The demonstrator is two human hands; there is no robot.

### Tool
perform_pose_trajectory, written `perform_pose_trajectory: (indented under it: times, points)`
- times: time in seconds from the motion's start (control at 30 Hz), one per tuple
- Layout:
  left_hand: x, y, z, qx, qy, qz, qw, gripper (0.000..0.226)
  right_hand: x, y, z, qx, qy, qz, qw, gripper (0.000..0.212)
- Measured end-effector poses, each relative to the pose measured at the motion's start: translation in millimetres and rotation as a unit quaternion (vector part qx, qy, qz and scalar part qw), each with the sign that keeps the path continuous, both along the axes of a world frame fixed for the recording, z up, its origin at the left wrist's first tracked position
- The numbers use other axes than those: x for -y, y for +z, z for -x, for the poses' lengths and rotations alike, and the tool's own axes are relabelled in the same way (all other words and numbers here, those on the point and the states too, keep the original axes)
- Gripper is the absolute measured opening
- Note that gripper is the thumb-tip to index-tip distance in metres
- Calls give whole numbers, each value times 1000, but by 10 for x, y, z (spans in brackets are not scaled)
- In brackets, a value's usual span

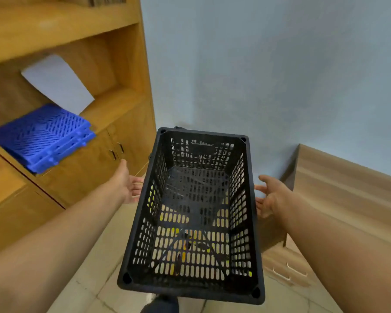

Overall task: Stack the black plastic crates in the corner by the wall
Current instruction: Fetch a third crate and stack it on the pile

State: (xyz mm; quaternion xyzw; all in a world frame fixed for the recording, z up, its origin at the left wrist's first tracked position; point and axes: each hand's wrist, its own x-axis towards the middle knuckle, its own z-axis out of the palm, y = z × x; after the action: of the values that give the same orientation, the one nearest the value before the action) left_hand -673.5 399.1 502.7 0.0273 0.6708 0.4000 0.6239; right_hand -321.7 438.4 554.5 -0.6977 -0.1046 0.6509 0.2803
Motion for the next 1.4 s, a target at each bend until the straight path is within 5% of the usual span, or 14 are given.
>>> perform_pose_trajectory:
  times: [0.77, 1.4]
  points:
    - [-2040, -29, 548, -1, -54, 9, 998, 84, -2807, 84, 899, 107, 65, -80, 989, 56]
    - [-2576, -227, -28, 197, 100, 41, 974, 102, -4806, -69, 1168, 152, 241, -145, 947, 80]
